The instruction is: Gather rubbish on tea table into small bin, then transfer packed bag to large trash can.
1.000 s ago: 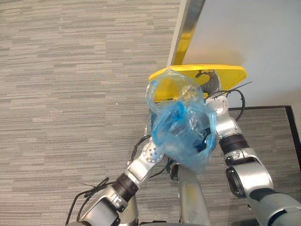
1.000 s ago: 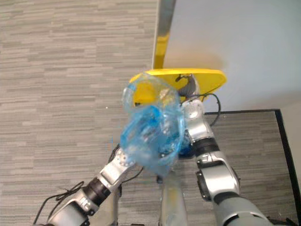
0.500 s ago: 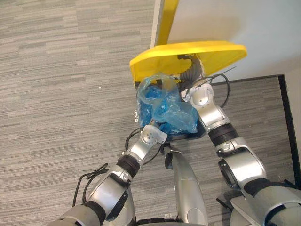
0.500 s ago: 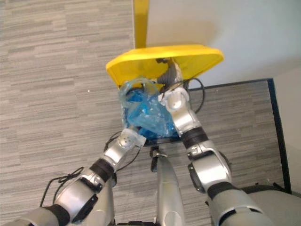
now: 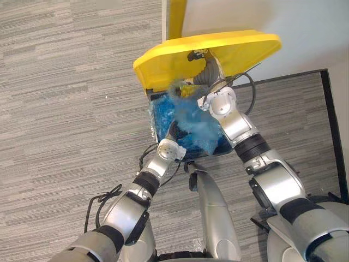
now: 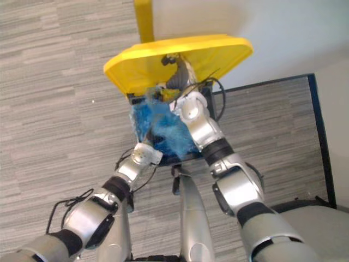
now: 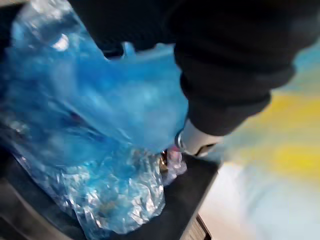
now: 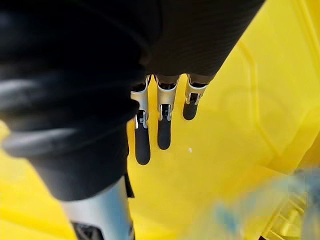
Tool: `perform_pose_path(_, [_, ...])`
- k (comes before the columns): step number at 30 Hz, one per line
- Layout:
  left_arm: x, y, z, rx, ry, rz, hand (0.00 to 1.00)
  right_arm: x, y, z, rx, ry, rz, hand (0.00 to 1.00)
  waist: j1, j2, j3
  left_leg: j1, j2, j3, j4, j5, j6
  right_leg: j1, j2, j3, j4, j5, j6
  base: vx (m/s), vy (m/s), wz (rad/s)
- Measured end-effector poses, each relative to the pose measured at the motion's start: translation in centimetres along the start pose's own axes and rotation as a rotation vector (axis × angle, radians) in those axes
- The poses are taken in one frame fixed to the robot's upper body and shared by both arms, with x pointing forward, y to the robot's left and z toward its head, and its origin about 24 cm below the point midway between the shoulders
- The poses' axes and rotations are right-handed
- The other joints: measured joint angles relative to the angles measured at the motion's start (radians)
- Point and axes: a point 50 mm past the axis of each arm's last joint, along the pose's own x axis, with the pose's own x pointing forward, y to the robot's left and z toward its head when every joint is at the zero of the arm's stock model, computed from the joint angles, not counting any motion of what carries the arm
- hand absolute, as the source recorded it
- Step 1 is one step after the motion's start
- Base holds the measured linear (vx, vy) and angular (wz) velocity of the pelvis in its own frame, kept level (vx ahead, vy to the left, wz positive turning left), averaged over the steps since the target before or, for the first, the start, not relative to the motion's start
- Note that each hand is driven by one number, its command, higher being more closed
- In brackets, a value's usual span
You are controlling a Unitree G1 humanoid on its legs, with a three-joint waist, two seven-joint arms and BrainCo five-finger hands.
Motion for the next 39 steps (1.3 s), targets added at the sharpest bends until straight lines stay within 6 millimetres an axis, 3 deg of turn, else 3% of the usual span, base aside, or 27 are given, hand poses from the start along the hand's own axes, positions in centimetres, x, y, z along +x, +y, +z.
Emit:
perform_pose_path(12, [-0.7,0.0,-1.4,-0.034,0.031,0.015,0.0,-0.1,0.3,-0.2,-0.006,0.007,0.029,0.0,0.003,0.009,-0.006,0.04,0.004,-0.002,-0.002,0.001,-0.001,0.038,0.001,-0.003,0.002,0.004,-0.006,0.0,-0.001,-0.01])
perform_pose_path(16, [-1.4,0.6,-1.5,-0.08,-0.001,0.058,0.0,-1.2,0.9,-2.1,-0.001,0.055,0.046,0.0,0.02,0.014,-0.015,0.082,-0.004,-0.003,-0.018,0.003,0.0,0.078,-0.002,-0.004,-0.002,0.003,-0.008,-0.02,-0.006,0.04])
perform_pose_path(18, [-2.2,1.0,-2.4,-0.09,0.003,0.075,0.0,-2.7,1.8,-4.2,0.003,0.116,0.07,0.0,0.032,0.022,-0.046,0.085,-0.016,-0.013,-0.036,0.009,0.005,0.079,-0.013,-0.009,-0.003,0.001,-0.008,-0.02,-0.02,0.15])
perform_pose_path(23, [-4.5,3.0,-4.9,-0.141,0.029,0.166,0.0,-5.6,3.1,-7.5,0.009,0.22,0.117,0.0,0.047,0.029,-0.054,0.158,-0.023,-0.026,-0.091,0.03,0.001,0.141,-0.025,-0.025,-0.005,-0.017,-0.011,0.02,-0.035,0.12])
perform_pose_path(28, [-7.3,5.0,-8.6,-0.265,0.122,0.26,0.0,-8.2,1.9,-10.1,0.007,0.282,0.083,0.0,0.075,0.038,-0.076,0.208,-0.036,-0.034,-0.15,0.055,0.0,0.17,-0.037,-0.033,-0.002,-0.03,-0.005,0.04,-0.049,0.1])
perform_pose_path(32, [-10.8,5.6,-13.6,-0.346,0.296,0.317,0.0,-11.4,1.5,-12.6,0.025,0.371,0.082,0.0,0.088,0.043,-0.103,0.263,-0.033,-0.052,-0.182,0.065,0.002,0.221,-0.04,-0.056,0.002,-0.051,-0.006,0.06,-0.04,0.13])
perform_pose_path(33, [-12.7,5.6,-16.5,-0.357,0.421,0.335,0.0,-12.7,1.8,-13.6,0.034,0.415,0.091,0.0,0.091,0.045,-0.129,0.279,-0.032,-0.052,-0.19,0.064,0.002,0.234,-0.04,-0.059,0.0,-0.057,-0.002,0.04,-0.02,0.02])
perform_pose_path(35, [-14.1,5.5,-18.5,-0.358,0.515,0.346,0.0,-13.5,2.1,-14.1,0.044,0.441,0.102,0.0,0.091,0.044,-0.133,0.298,-0.031,-0.052,-0.192,0.064,0.002,0.252,-0.039,-0.059,-0.002,-0.062,0.005,0.04,-0.006,-0.02])
perform_pose_path(36, [-16.1,4.9,-20.8,-0.35,0.649,0.342,0.0,-14.9,2.9,-14.7,0.062,0.476,0.125,0.0,0.092,0.04,-0.149,0.318,-0.031,-0.05,-0.195,0.064,0.002,0.272,-0.038,-0.057,-0.006,-0.064,0.008,0.03,0.008,-0.06])
perform_pose_path(39, [-18.5,3.4,-22.9,-0.333,0.796,0.315,0.0,-17.9,5.1,-15.5,0.151,0.566,0.155,0.0,0.096,0.031,-0.158,0.379,-0.032,-0.035,-0.196,0.058,0.001,0.322,-0.035,-0.043,-0.015,-0.062,0.011,0.0,0.028,-0.18])
